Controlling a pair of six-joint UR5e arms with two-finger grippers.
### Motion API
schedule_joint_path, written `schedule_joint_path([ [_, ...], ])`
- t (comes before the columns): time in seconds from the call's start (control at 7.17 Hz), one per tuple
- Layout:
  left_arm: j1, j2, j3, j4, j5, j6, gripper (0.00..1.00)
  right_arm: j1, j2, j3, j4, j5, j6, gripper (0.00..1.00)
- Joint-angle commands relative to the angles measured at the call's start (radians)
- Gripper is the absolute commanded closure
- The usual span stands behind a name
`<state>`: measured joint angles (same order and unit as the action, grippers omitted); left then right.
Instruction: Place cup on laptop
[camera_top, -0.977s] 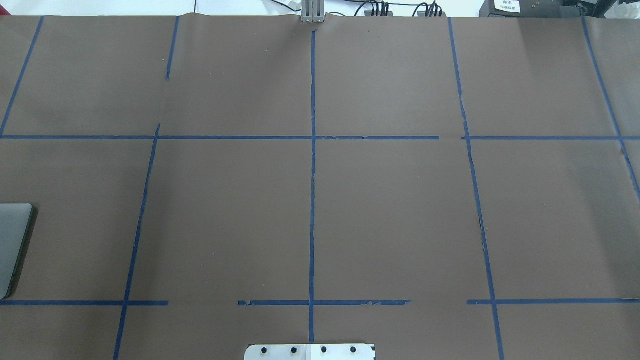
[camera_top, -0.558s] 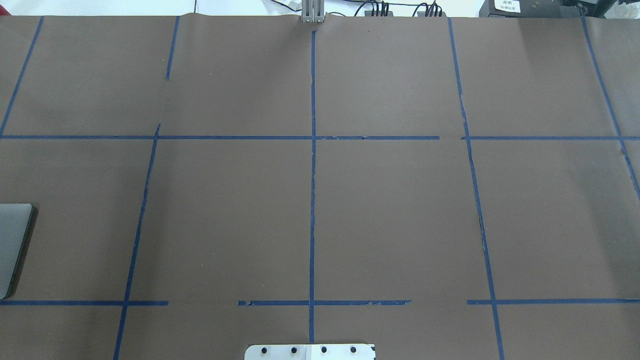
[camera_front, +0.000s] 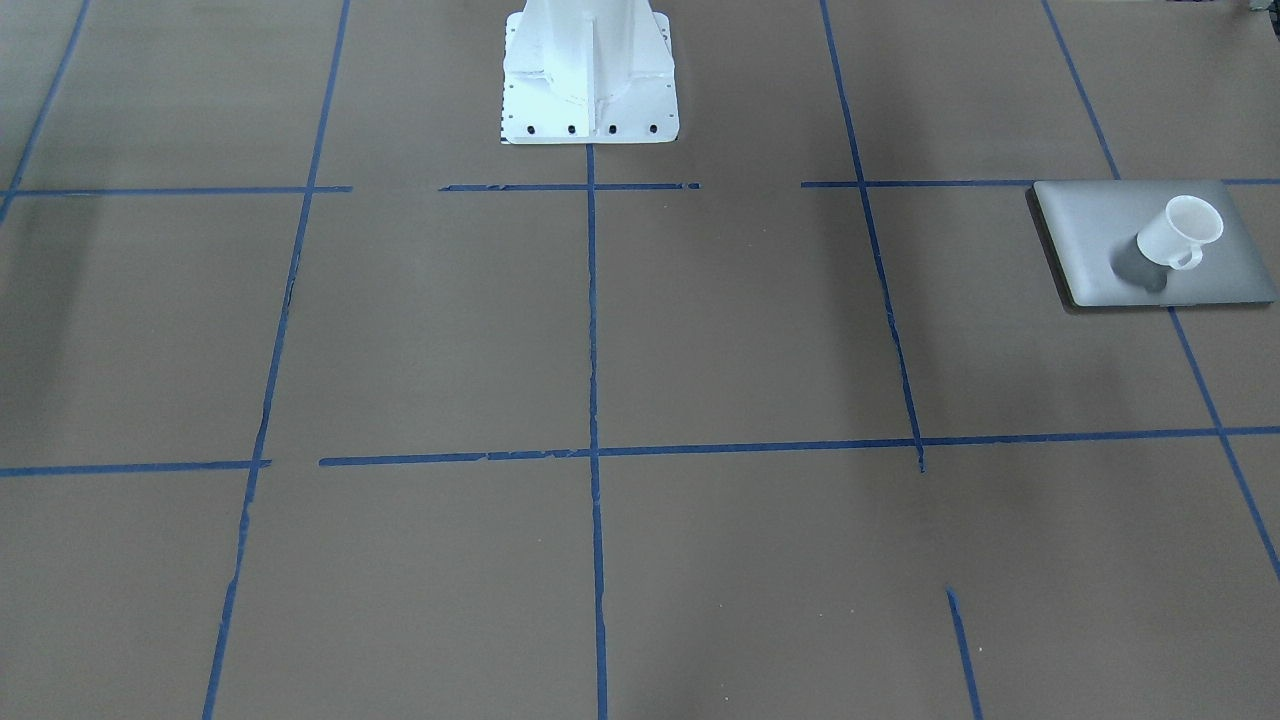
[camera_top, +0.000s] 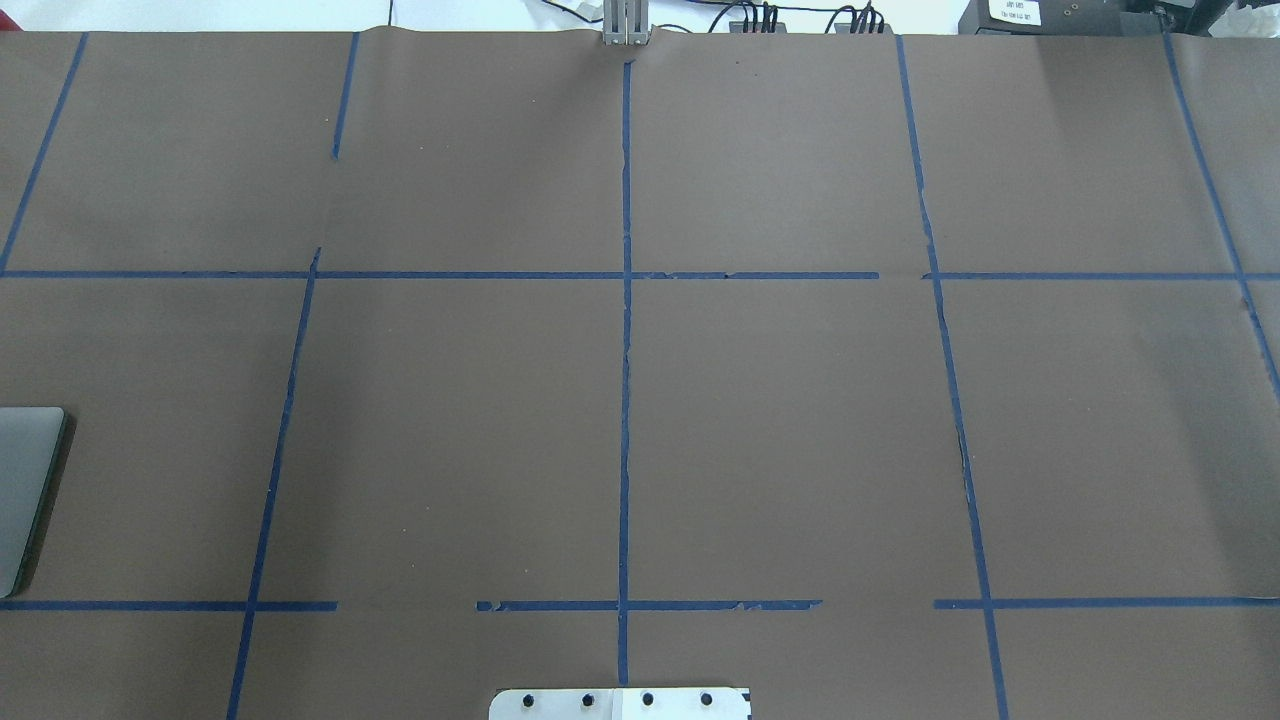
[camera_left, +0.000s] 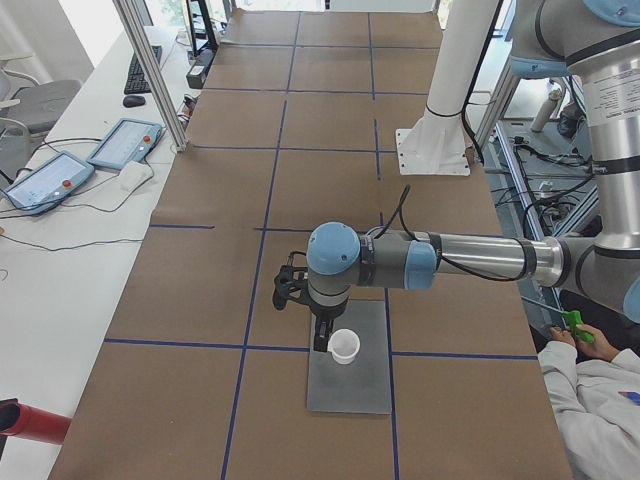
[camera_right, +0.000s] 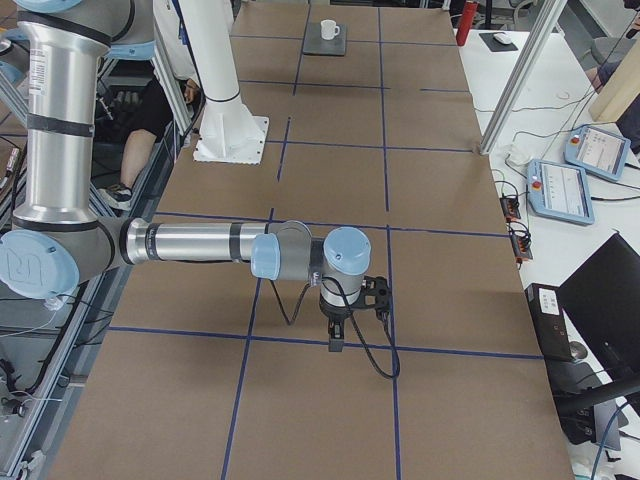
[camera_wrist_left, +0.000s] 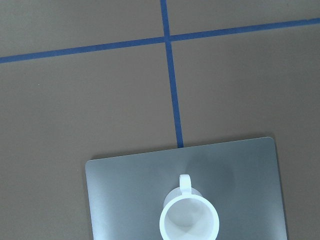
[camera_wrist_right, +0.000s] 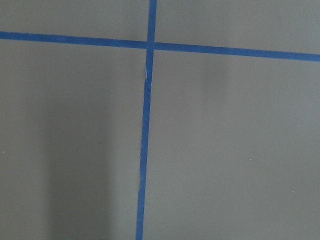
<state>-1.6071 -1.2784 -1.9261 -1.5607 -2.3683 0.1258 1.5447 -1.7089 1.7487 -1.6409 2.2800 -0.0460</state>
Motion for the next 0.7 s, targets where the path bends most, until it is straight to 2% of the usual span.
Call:
schedule_joint_path([
  [0.0,0.001,-0.005,0.002,-0.002,0.000,0.001,0.00,0.000,0.000,0.000,0.001,0.001,0.000,0.00],
  [0.56,-0.001,-0.012,-0.017,-0.001,0.000,0.006,0.00,0.000,0.000,0.000,0.000,0.001,0.000,0.00],
])
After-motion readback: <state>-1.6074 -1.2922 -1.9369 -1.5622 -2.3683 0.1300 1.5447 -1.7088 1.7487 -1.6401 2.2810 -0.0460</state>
